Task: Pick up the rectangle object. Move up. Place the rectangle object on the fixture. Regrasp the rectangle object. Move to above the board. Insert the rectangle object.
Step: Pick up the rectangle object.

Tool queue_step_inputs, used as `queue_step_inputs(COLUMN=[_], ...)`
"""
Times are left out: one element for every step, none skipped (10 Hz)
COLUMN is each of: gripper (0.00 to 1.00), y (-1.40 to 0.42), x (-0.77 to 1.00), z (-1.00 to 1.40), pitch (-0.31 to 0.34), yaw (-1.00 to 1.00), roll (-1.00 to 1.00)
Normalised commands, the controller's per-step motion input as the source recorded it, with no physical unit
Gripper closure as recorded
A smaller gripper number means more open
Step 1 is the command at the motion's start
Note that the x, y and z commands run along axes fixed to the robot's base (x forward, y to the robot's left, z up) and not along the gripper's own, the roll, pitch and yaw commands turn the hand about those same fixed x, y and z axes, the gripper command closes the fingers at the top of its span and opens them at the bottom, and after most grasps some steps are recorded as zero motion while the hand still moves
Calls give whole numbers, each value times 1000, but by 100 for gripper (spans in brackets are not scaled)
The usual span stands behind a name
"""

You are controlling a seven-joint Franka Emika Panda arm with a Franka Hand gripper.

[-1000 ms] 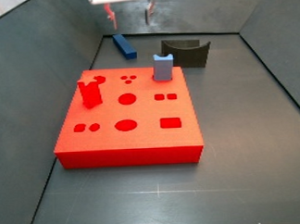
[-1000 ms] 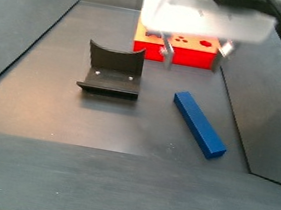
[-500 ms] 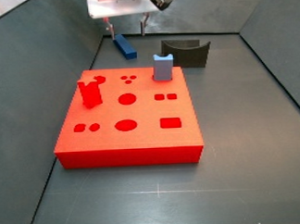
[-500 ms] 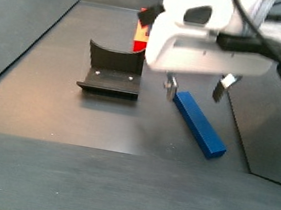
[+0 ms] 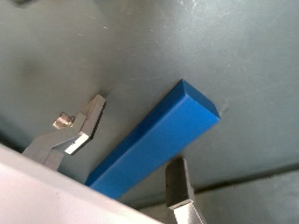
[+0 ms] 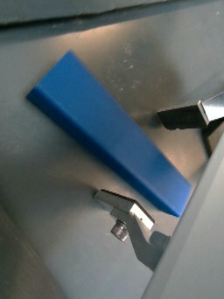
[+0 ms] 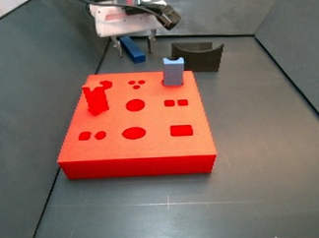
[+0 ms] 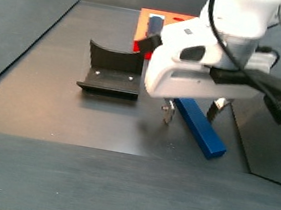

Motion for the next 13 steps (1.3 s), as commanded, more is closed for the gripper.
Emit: queue_step_inputs(gripper=[0, 0, 0, 100, 100, 100, 100, 100, 100, 100, 100, 100, 100], y=[0, 0, 0, 0, 0, 0, 0, 0, 0, 0, 0, 0, 0], x=[-174, -100, 0, 0, 0, 0, 0, 0, 0, 0, 0, 0, 0], z=[-126, 0, 0, 0, 0, 0, 0, 0, 0, 0, 0, 0, 0], pitch=[-203, -113, 0, 0, 0, 0, 0, 0, 0, 0, 0, 0, 0], yaw=[0, 0, 0, 0, 0, 0, 0, 0, 0, 0, 0, 0, 0], roll=[-59, -14, 0, 0, 0, 0, 0, 0, 0, 0, 0, 0, 0])
